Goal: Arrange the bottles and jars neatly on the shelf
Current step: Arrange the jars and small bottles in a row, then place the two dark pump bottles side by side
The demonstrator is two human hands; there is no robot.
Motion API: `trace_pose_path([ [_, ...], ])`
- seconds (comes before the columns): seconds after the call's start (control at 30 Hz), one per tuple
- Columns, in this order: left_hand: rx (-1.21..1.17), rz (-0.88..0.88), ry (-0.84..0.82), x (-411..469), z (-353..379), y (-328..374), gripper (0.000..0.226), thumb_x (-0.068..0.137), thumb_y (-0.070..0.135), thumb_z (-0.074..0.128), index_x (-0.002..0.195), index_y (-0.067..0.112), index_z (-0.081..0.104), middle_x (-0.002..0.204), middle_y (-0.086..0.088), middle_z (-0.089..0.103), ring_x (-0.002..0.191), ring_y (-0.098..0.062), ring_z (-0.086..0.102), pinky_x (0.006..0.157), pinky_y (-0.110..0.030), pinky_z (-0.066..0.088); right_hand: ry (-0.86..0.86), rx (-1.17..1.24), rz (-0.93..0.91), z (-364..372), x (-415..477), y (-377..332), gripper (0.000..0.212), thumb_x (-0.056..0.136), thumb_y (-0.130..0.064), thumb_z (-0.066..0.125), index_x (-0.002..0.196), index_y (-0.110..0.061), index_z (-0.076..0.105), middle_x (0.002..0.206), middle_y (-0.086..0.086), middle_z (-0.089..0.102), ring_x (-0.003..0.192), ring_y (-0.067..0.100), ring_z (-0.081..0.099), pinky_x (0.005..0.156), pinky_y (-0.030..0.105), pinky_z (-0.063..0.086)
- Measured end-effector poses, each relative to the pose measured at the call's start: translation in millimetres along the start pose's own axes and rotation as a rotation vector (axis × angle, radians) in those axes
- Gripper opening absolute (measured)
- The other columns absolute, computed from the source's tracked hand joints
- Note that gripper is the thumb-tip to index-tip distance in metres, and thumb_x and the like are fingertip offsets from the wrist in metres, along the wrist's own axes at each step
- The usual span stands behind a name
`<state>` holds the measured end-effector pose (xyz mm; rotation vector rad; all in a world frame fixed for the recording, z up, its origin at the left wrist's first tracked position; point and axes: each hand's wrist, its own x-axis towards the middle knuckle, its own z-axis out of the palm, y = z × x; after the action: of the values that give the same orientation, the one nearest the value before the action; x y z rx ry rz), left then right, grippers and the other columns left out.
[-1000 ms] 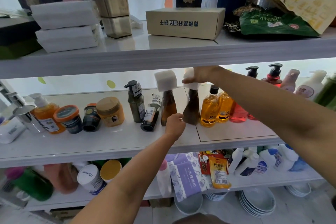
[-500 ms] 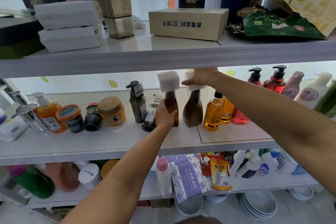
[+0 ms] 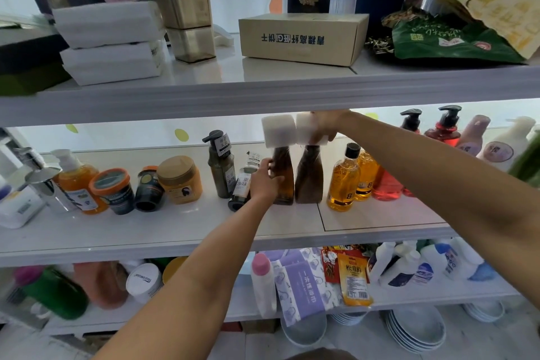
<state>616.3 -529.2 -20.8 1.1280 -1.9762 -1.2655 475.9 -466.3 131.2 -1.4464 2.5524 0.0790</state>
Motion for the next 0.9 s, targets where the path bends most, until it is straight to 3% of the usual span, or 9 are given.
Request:
trace_pose_path([
  [0.13, 0.057, 0.02, -0.013, -2, -1, -1, 0.05, 0.088, 0.008, 0.064, 0.133, 0.018, 0.046, 0.131, -0.01, 0.059, 0.112, -0.03, 0.059, 0.095, -0.046, 0.05, 0.09, -0.088, 0.003, 1, -4, -3, 0.046, 0.073, -0.033, 0.071, 0.111, -0.009, 0.06, 0.088, 0.006, 0.066, 0.061, 0.017, 0.059, 0.058, 0.025, 0.05],
  [0.23, 0.239, 0.082, 0.039, -9, -4, -6, 0.053, 0.089, 0.015, 0.064, 0.138, 0.014, 0.043, 0.135, -0.011, 0.056, 0.122, -0.029, 0.054, 0.1, -0.041, 0.046, 0.181, -0.1, 0.022, 6, -7, -4, 0.059, 0.067, -0.041, 0.077, 0.115, -0.014, 0.053, 0.096, 0.002, 0.058, 0.095, 0.023, 0.059, 0.076, 0.031, 0.048],
  [0.33, 0.514, 0.111, 0.205, -18, -15, -19, 0.044, 0.093, 0.022, 0.058, 0.134, 0.01, 0.047, 0.136, -0.011, 0.052, 0.126, -0.026, 0.047, 0.101, -0.035, 0.043, 0.247, 0.006, 0.047, 22, -11, -2, 0.097, 0.062, -0.042, 0.083, 0.138, -0.013, 0.03, 0.134, 0.009, 0.043, 0.128, 0.028, 0.04, 0.097, 0.041, 0.043],
  [0.43, 0.648, -0.015, 0.26, -28, -30, -35, 0.049, 0.094, 0.031, 0.055, 0.135, 0.008, 0.042, 0.137, -0.014, 0.044, 0.127, -0.028, 0.042, 0.101, -0.034, 0.042, 0.332, -0.013, -0.019, 39, -22, -3, 0.119, 0.064, -0.044, 0.082, 0.148, -0.011, 0.005, 0.151, 0.013, 0.012, 0.142, 0.031, 0.013, 0.116, 0.044, 0.021],
  [0.5, 0.567, -0.165, 0.194, -32, -39, -42, 0.057, 0.093, 0.033, 0.057, 0.139, 0.006, 0.037, 0.14, -0.016, 0.04, 0.131, -0.03, 0.038, 0.103, -0.038, 0.041, 0.418, 0.014, -0.056, 46, -30, -11, 0.123, 0.063, -0.044, 0.082, 0.149, -0.011, 0.0, 0.153, 0.015, 0.007, 0.143, 0.033, 0.008, 0.119, 0.042, 0.013],
  [0.6, 0.459, -0.232, 0.134, -33, -50, -47, 0.056, 0.092, 0.032, 0.059, 0.135, 0.004, 0.039, 0.14, -0.016, 0.04, 0.131, -0.031, 0.038, 0.103, -0.041, 0.04, 0.631, 0.067, -0.147, 63, -45, -31, 0.108, 0.06, -0.04, 0.085, 0.144, -0.008, 0.024, 0.145, 0.017, 0.028, 0.135, 0.035, 0.027, 0.115, 0.042, 0.027],
  [0.73, 0.349, -0.322, 0.091, -32, -59, -50, 0.07, 0.083, 0.035, 0.071, 0.135, 0.002, 0.038, 0.139, -0.019, 0.04, 0.13, -0.034, 0.038, 0.105, -0.04, 0.038, 0.878, -0.046, -0.156, 106, -66, -61, 0.057, 0.068, -0.029, 0.08, 0.112, -0.005, 0.055, 0.112, 0.017, 0.056, 0.103, 0.033, 0.056, 0.09, 0.041, 0.051],
  [0.83, 0.243, -0.454, 0.015, -33, -62, -54, 0.073, 0.078, 0.039, 0.075, 0.133, 0.004, 0.043, 0.138, -0.018, 0.041, 0.127, -0.033, 0.041, 0.105, -0.038, 0.038, 0.585, 0.178, -0.173, 136, -72, -92, 0.016, 0.089, -0.019, 0.058, 0.103, -0.011, 0.059, 0.106, 0.007, 0.061, 0.097, 0.021, 0.06, 0.083, 0.034, 0.052],
  [0.9, 0.129, -0.493, -0.033, -33, -64, -61, 0.072, 0.074, 0.04, 0.078, 0.13, 0.007, 0.047, 0.134, -0.017, 0.048, 0.123, -0.033, 0.047, 0.106, -0.039, 0.04, 0.333, 0.386, -0.022, 152, -67, -109, 0.018, 0.094, -0.019, 0.049, 0.104, -0.01, 0.061, 0.104, 0.007, 0.063, 0.097, 0.023, 0.061, 0.08, 0.034, 0.05],
])
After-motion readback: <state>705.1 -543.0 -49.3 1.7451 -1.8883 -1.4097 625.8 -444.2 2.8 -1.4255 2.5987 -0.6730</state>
